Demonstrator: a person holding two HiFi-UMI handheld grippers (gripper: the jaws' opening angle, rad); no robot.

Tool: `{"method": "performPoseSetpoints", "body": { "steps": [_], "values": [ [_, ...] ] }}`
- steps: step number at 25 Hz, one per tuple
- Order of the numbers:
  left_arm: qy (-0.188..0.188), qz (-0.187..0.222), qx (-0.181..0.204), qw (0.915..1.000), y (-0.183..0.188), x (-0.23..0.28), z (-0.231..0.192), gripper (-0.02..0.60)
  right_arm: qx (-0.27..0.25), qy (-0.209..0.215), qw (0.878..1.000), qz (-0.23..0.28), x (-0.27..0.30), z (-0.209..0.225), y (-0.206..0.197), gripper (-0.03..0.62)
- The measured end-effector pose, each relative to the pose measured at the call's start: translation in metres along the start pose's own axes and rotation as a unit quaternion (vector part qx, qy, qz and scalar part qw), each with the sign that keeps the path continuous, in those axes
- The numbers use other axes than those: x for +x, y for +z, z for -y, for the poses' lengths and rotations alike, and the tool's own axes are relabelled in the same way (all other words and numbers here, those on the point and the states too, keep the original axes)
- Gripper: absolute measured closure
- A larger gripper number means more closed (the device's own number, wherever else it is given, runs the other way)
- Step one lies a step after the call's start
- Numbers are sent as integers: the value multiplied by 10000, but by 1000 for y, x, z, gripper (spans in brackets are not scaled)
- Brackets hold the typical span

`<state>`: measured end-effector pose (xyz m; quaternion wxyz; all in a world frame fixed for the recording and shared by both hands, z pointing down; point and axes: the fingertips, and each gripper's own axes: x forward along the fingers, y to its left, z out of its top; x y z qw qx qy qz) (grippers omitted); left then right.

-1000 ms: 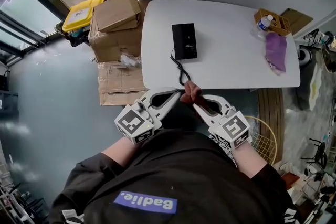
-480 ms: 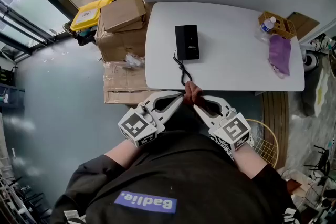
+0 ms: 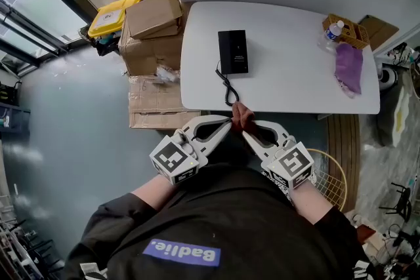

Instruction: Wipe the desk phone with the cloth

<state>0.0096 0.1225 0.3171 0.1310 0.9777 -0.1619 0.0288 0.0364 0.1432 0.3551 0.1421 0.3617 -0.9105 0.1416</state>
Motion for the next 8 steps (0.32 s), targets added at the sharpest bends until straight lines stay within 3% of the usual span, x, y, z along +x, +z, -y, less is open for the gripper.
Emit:
{"method": "performPoseSetpoints", "body": {
  "steps": [8],
  "values": [
    [10,8,-7,10000,0,-2,3,566,-36,17,10000,13,-3,-1,2,523]
  ]
}}
